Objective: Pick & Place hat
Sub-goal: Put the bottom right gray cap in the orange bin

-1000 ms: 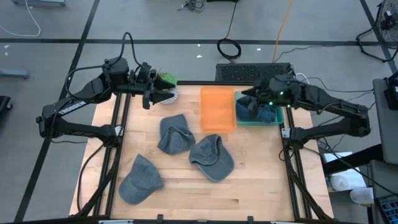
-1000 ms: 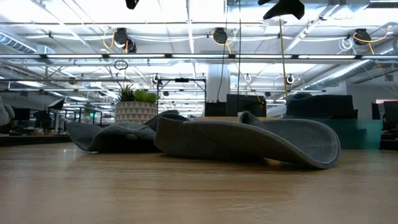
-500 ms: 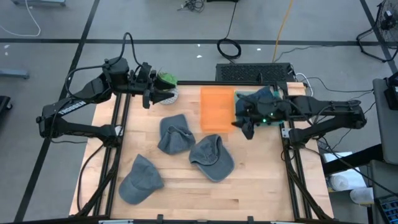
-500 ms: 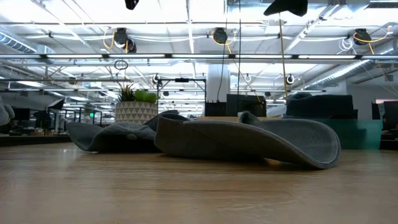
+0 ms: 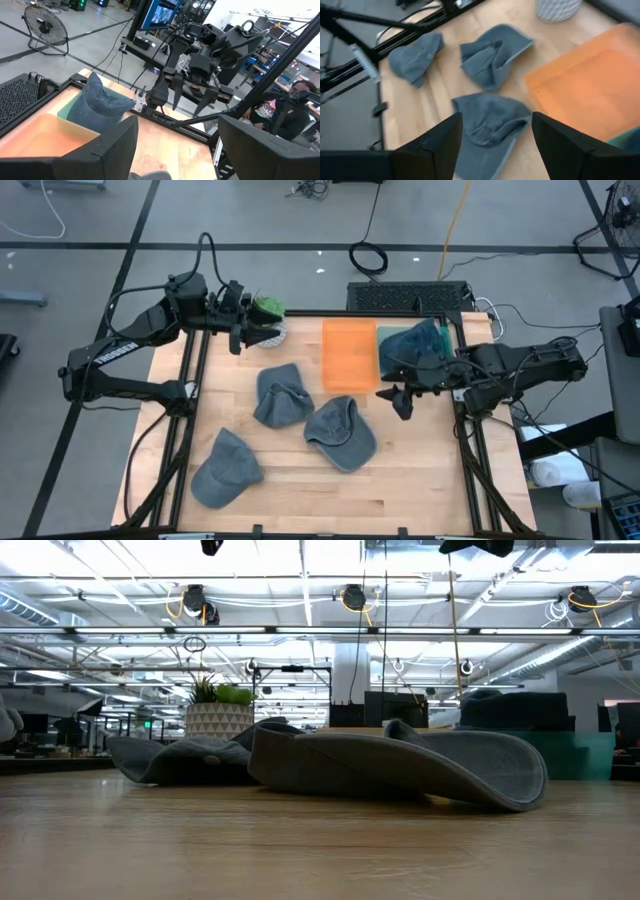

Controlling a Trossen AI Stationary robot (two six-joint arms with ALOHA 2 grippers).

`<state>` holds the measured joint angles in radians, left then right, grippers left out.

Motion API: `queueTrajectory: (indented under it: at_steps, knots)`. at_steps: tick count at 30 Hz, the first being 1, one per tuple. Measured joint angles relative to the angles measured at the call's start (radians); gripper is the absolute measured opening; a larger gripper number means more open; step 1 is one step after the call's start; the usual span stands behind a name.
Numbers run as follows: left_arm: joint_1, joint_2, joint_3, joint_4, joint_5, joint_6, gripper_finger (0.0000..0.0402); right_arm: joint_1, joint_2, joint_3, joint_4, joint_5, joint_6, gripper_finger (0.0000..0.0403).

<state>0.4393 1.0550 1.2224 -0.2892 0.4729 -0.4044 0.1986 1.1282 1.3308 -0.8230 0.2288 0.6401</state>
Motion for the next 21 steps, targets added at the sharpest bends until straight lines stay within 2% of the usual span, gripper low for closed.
queueTrajectory:
  at_steps: [5,9,16,21]
  knots:
    - [0.0,0.0,0.0,-0.028,0.001,0.006,0.0285,-0.012,0.01,0.0,-0.035,0.014,-0.006,0.0236]
    - [-0.003,0.0,0.0,-0.04,0.001,0.006,0.0285,-0.02,0.044,-0.017,-0.046,0.033,0.042,0.0263]
    - [-0.003,0.0,0.0,-0.046,0.001,0.007,0.0285,-0.021,0.085,-0.149,0.032,0.002,0.124,0.0331]
    - [-0.003,0.0,0.0,-0.046,0.021,0.009,0.0285,-0.021,0.08,-0.266,0.139,-0.034,0.222,0.0349]
